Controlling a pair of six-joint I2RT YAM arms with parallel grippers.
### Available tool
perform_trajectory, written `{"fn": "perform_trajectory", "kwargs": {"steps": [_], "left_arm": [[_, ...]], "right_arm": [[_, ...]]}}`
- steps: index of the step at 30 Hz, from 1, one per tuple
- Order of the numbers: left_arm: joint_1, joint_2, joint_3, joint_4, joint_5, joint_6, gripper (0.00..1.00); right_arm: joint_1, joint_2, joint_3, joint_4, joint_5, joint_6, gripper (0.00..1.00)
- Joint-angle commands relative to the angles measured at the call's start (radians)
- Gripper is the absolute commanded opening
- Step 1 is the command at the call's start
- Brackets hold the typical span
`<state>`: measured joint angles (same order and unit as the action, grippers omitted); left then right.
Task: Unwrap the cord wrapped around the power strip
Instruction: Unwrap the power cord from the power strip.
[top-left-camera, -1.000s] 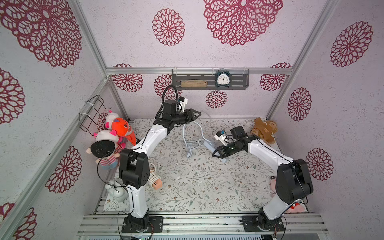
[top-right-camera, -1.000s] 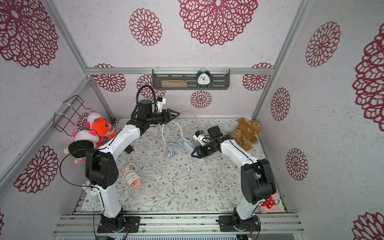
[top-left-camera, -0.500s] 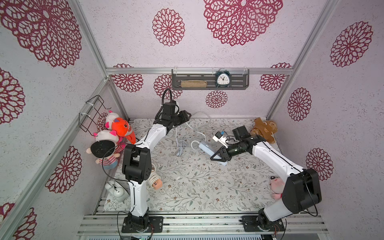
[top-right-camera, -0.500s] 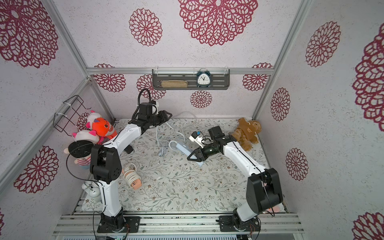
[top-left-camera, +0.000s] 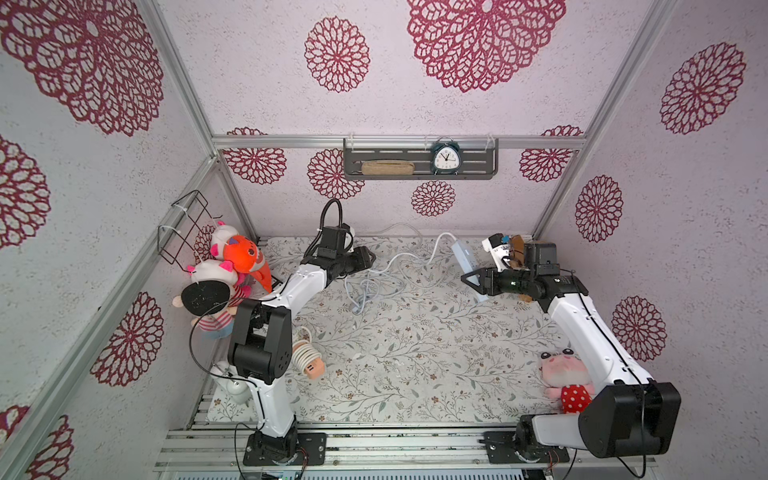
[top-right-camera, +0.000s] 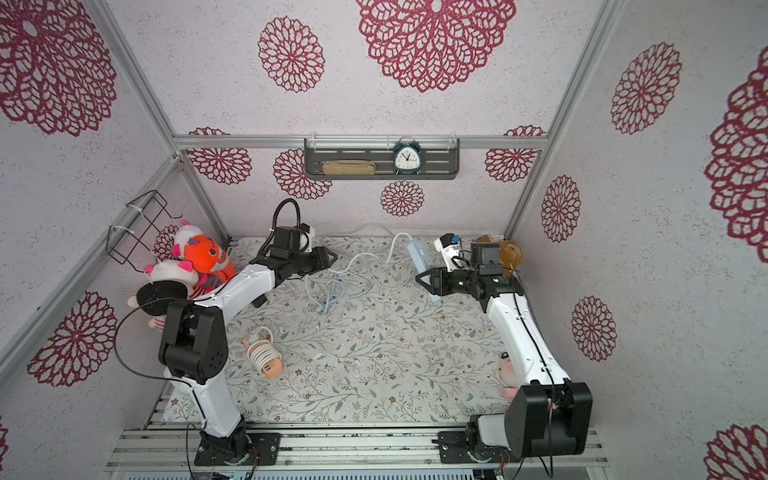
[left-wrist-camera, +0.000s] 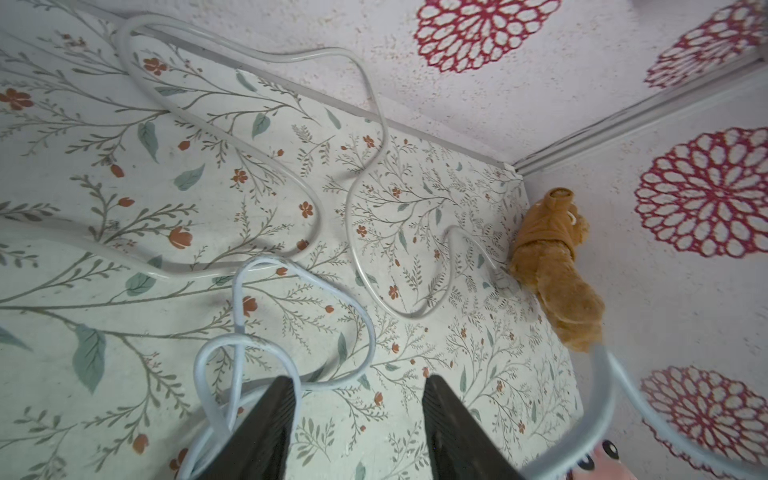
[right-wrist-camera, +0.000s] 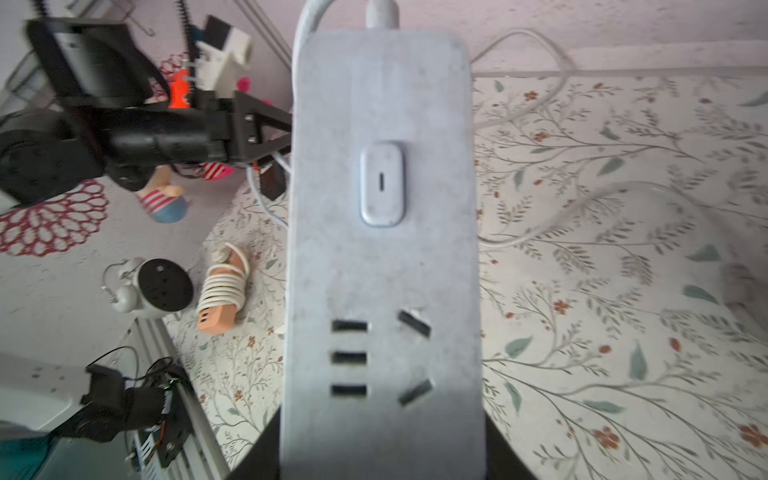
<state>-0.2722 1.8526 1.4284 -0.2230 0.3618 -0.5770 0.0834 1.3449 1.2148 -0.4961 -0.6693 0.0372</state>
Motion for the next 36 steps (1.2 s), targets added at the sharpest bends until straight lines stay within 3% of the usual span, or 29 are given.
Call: {"fn": "perform_trajectory", "kwargs": {"steps": [1, 2, 3, 7, 11, 14, 17, 20, 21, 24, 26, 28, 30, 32, 36], "left_arm": [[-0.004, -0.084, -0.058, 0.038, 0.065, 0.069, 0.78], [-0.010, -0.103, -0.071, 0.047, 0.052, 0.089, 0.93], [-0.020, -0.121, -0.082, 0.048, 0.013, 0.113, 0.98], [-0.057, -0.162, -0.039, -0.051, -0.162, 0.204, 0.97], [-0.073, -0.179, -0.011, -0.075, -0.213, 0.232, 0.97], [-0.101, -0.188, 0.010, -0.099, -0.265, 0.339, 0.97], [-0.121, -0.180, 0.036, -0.128, -0.171, 0.439, 0.98], [-0.139, -0.140, 0.072, -0.151, -0.013, 0.468, 0.85], [-0.145, -0.123, 0.080, -0.137, 0.052, 0.454, 0.77], [-0.173, -0.084, 0.078, -0.010, 0.211, 0.375, 0.70], [-0.202, -0.053, 0.084, 0.083, 0.279, 0.319, 0.77], [-0.229, -0.013, 0.109, 0.142, 0.298, 0.269, 0.91], [-0.250, 0.025, 0.126, 0.196, 0.283, 0.226, 0.98], [-0.261, 0.068, 0.138, 0.279, 0.257, 0.150, 0.99], [-0.283, 0.161, 0.181, 0.375, 0.219, 0.051, 0.88]], "right_arm": [[-0.006, 0.005, 0.034, -0.001, 0.060, 0.033, 0.00], [-0.006, 0.009, 0.031, 0.001, 0.048, 0.034, 0.00], [-0.006, 0.012, 0.030, 0.004, 0.044, 0.037, 0.00], [-0.005, 0.019, 0.038, -0.028, 0.068, 0.014, 0.00], [-0.007, 0.017, 0.026, -0.009, -0.009, 0.027, 0.00], [-0.005, 0.018, 0.033, -0.020, -0.051, 0.031, 0.00], [-0.006, 0.016, 0.041, -0.012, -0.079, 0.076, 0.00], [-0.006, 0.009, 0.043, 0.030, -0.128, 0.156, 0.00], [-0.006, 0.006, 0.044, 0.034, -0.130, 0.178, 0.00], [-0.004, -0.005, 0.040, 0.041, -0.113, 0.223, 0.00], [-0.003, -0.012, 0.027, 0.055, -0.106, 0.241, 0.00], [0.002, -0.023, 0.014, 0.068, -0.088, 0.254, 0.00], [0.012, -0.034, 0.007, 0.079, -0.071, 0.261, 0.00], [0.024, -0.037, -0.002, 0.100, -0.068, 0.274, 0.00], [0.044, -0.035, -0.003, 0.123, -0.055, 0.288, 0.00]]}}
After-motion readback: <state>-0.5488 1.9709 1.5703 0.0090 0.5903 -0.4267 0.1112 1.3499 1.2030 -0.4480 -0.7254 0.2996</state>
